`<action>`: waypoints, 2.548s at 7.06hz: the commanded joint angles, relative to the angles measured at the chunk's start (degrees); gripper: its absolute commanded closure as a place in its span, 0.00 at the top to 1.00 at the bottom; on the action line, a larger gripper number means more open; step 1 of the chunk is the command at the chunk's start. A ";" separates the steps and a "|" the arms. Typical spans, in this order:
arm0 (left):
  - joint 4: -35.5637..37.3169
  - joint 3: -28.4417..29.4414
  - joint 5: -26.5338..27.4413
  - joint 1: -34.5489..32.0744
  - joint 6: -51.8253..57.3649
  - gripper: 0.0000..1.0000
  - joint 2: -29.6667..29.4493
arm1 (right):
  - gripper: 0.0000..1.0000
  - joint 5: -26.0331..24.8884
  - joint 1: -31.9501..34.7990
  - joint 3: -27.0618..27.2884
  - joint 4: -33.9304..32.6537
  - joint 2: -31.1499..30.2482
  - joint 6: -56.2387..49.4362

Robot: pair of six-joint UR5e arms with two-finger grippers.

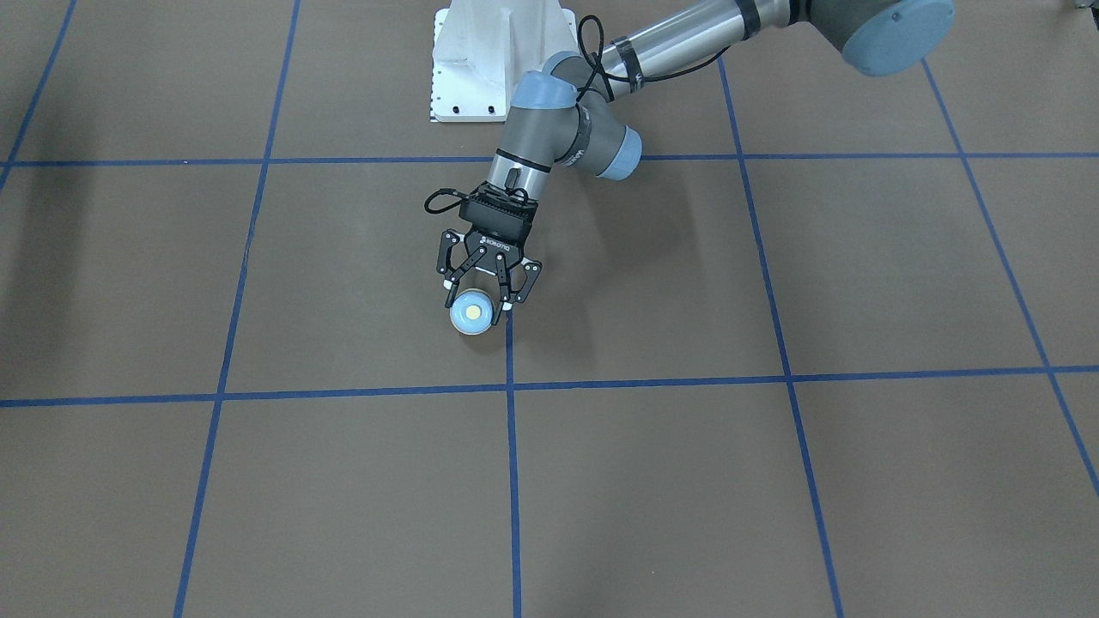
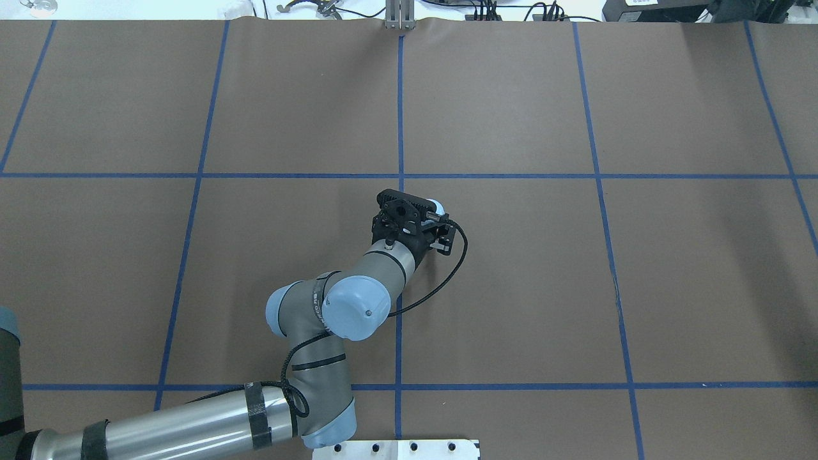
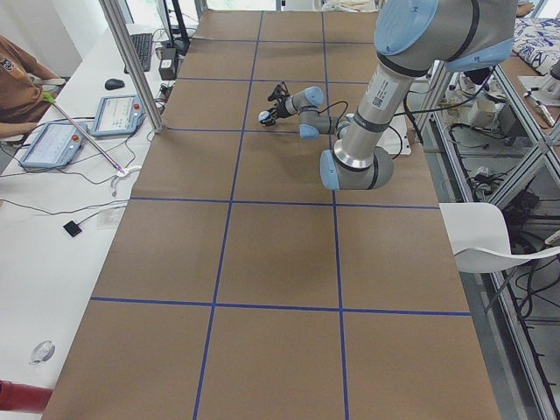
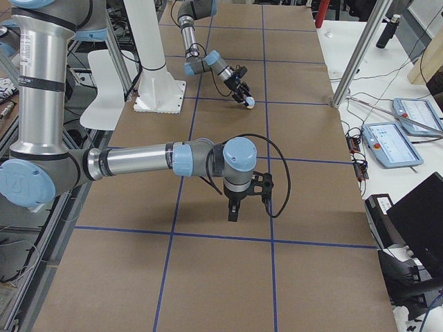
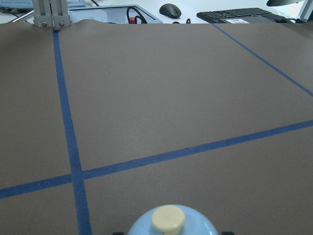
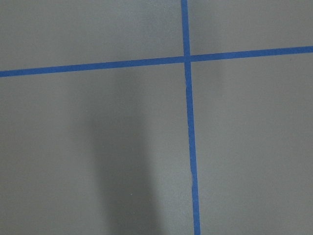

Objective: Place and press bell with both arms
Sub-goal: 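Lower the bell onto the table centre and open the left gripper, then withdraw the left arm from the bell while the right arm reaches in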

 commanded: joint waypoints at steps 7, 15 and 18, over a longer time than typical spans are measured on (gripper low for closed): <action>5.49 -5.59 -5.95 -5.68 -1.42 1.00 -0.27 | 1.00 2.41 -2.18 0.43 0.65 5.58 7.18; 41.74 -28.61 -45.05 -34.40 26.46 1.00 19.55 | 1.00 -7.76 -30.72 1.84 0.73 28.18 50.94; 41.04 -29.86 -54.82 -47.84 44.48 1.00 29.50 | 0.94 -16.10 -41.36 0.44 0.65 35.28 60.99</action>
